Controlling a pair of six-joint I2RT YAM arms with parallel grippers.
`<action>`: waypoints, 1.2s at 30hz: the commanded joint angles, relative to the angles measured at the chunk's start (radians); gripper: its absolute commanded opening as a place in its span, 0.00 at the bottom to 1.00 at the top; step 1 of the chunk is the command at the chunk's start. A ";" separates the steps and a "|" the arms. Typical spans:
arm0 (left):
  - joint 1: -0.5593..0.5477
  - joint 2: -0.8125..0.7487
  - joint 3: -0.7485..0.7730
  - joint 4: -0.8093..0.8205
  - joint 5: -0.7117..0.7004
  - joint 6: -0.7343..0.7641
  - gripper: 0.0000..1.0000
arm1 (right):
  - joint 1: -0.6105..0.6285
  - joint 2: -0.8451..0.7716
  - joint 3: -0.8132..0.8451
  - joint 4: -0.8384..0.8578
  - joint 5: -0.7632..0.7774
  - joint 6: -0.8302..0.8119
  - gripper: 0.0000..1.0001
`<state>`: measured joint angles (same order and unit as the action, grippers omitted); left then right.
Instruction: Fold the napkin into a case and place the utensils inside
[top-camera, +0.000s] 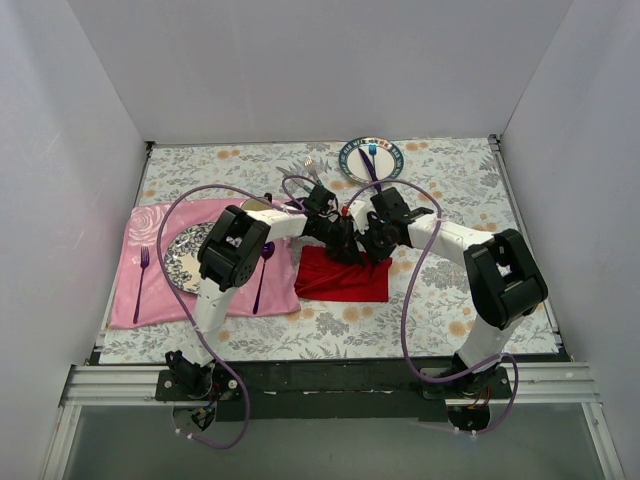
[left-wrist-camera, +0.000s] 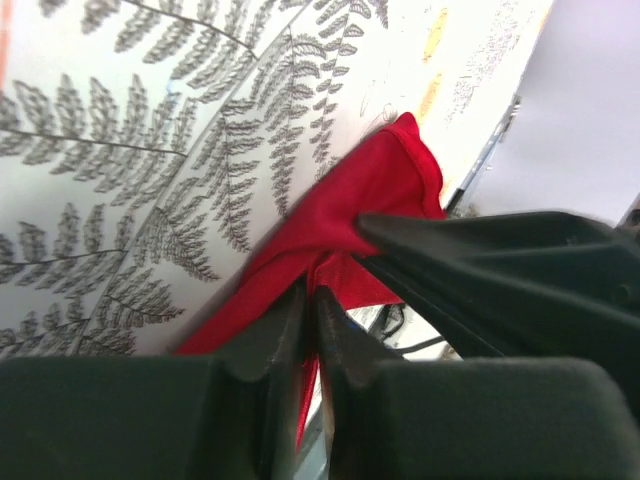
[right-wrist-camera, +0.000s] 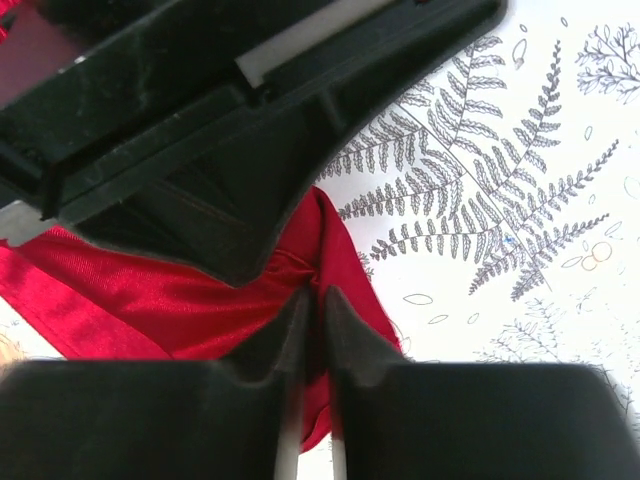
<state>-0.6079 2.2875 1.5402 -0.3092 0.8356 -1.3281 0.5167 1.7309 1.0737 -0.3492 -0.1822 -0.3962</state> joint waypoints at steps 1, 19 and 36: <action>0.010 0.007 0.015 -0.019 0.002 0.017 0.16 | 0.005 0.010 0.008 0.015 0.030 -0.018 0.05; 0.065 -0.177 -0.123 0.032 0.022 0.027 0.34 | 0.005 -0.028 -0.034 0.068 0.024 -0.016 0.01; 0.054 -0.187 -0.118 -0.060 0.076 0.125 0.22 | 0.005 -0.054 -0.035 0.081 0.009 -0.006 0.01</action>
<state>-0.5476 2.1647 1.3983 -0.3515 0.8768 -1.2396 0.5194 1.7218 1.0489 -0.3065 -0.1635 -0.3992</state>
